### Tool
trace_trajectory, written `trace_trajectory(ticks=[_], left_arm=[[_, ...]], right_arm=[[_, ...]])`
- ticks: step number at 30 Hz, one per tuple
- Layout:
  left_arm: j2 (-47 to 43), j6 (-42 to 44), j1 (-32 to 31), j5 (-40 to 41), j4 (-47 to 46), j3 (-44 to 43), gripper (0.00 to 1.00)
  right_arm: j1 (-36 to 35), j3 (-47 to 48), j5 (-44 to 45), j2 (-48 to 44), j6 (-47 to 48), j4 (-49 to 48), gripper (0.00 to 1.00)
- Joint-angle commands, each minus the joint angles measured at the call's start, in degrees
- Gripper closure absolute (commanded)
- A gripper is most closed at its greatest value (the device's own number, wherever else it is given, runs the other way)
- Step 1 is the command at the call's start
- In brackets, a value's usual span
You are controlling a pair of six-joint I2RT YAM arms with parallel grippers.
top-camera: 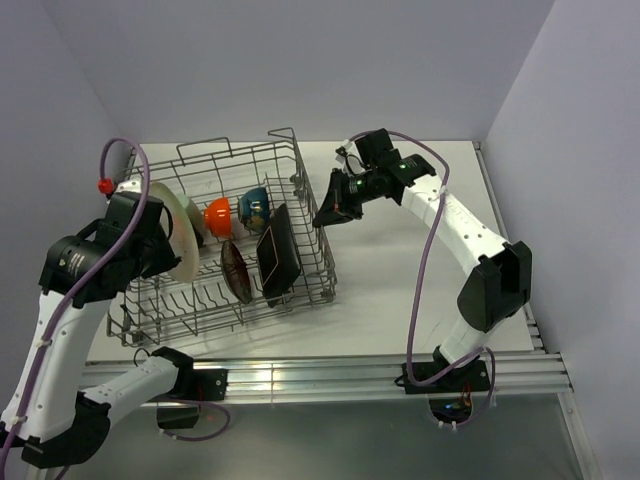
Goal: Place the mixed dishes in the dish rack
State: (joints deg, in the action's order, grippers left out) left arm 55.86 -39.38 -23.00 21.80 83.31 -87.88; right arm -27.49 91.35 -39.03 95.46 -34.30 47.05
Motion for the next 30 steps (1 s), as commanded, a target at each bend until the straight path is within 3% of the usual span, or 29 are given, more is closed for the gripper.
trace_trajectory(ticks=[1,6,11,30], left_arm=[[0.9,2.5,0.0,-4.2,-8.0,0.5,1.0],[1.7,-0.1,0.0,-7.0,-7.6,5.1,1.0],[2.2,-3.9,0.1,-4.9,-4.7,6.4,1.0],[1.3,-3.2,0.0,-7.9,-4.6,8.9,1.0]], right_arm=[[0.3,-0.7,2.7,-1.9,2.5,-0.2,1.0],[0.3,-1.1,2.0,-1.7,2.0,-0.7,1.0],[0.3,-2.2,2.3,-1.9,2.0,-1.0,1.0],[0.3,-3.5,2.4,-2.3,2.1,-1.1,1.0]])
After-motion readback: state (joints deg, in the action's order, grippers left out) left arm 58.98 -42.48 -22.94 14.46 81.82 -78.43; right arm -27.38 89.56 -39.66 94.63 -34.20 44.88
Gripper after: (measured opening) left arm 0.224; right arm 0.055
